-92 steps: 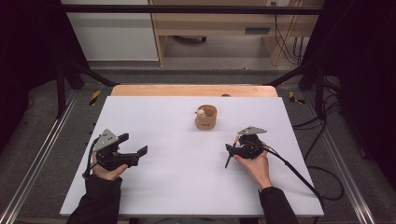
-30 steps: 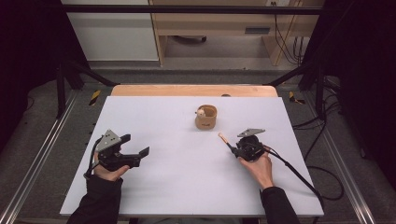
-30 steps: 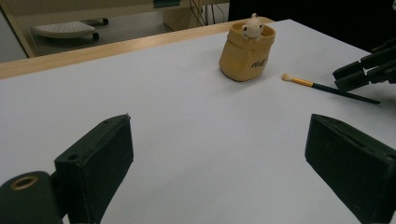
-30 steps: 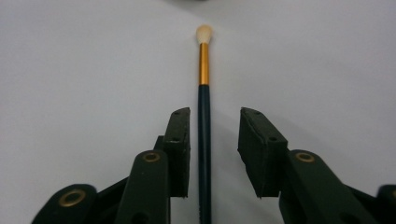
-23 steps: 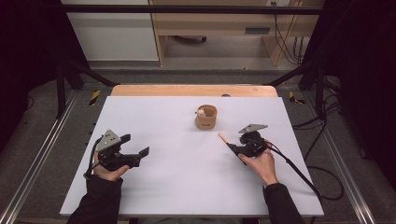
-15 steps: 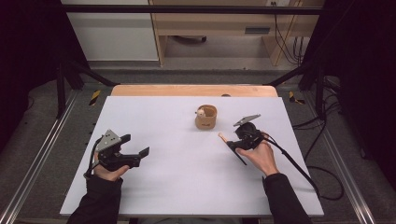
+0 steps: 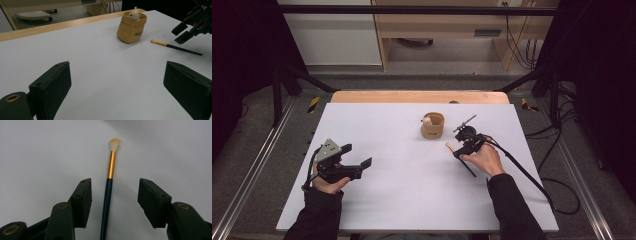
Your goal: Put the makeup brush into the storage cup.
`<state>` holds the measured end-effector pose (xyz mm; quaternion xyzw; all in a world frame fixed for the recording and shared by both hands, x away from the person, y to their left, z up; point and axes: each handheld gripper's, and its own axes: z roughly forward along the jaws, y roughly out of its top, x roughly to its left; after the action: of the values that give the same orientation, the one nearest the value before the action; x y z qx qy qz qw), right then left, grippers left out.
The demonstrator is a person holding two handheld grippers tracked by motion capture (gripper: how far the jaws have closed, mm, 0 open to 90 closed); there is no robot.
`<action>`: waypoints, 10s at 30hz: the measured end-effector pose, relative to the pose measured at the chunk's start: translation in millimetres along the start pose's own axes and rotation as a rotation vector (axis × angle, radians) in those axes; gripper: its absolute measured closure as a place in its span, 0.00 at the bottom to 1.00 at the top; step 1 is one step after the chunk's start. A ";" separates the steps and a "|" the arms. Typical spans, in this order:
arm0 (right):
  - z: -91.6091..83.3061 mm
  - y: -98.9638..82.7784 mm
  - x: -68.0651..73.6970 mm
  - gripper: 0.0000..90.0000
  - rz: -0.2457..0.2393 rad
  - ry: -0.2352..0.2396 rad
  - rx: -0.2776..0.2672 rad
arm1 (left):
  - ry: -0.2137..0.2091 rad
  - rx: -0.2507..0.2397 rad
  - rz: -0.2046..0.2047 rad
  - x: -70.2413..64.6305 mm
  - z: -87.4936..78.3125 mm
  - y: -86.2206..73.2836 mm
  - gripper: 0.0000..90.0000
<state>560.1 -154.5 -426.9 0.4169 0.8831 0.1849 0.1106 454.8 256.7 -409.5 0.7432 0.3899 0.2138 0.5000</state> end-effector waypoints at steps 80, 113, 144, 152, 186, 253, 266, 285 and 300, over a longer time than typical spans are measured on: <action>-66.7 -25.8 -2.6 0.93 0.122 0.032 -0.401 | 0.002 0.005 -0.007 1.5 0.1 -0.8 0.08; -99.6 -13.6 -13.6 0.93 0.284 -0.014 -0.844 | -0.001 0.000 -0.003 1.3 0.2 -0.9 0.08; -80.1 29.2 -9.9 0.93 0.307 0.029 -0.940 | 0.000 -0.014 0.009 2.1 -0.3 -0.6 0.08; -72.7 43.0 -9.2 0.93 0.309 0.025 -0.951 | -0.001 -0.015 0.006 1.1 1.3 -1.0 0.08; -39.0 71.5 -14.7 0.93 0.319 -0.008 -0.965 | -0.004 -0.015 0.005 1.2 2.0 -1.8 0.08; 29.1 80.9 -8.8 0.93 0.301 -0.002 -0.865 | -0.008 -0.006 0.024 -0.9 2.8 -2.3 0.08; 38.5 74.1 -7.4 0.93 0.288 -0.006 -0.841 | -0.008 -0.005 0.025 -1.8 3.6 -2.6 0.08; 44.4 58.7 -7.7 0.92 0.257 -0.029 -0.774 | -0.008 -0.004 0.027 -2.3 4.8 -3.1 0.08; 13.5 36.3 -8.6 0.80 0.239 0.035 -0.846 | -0.006 0.008 0.037 -3.0 6.4 -4.3 0.08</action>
<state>595.4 -136.7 -423.5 0.4310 0.6767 0.5489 0.2344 455.9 251.5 -415.8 0.7529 0.3752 0.2193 0.4942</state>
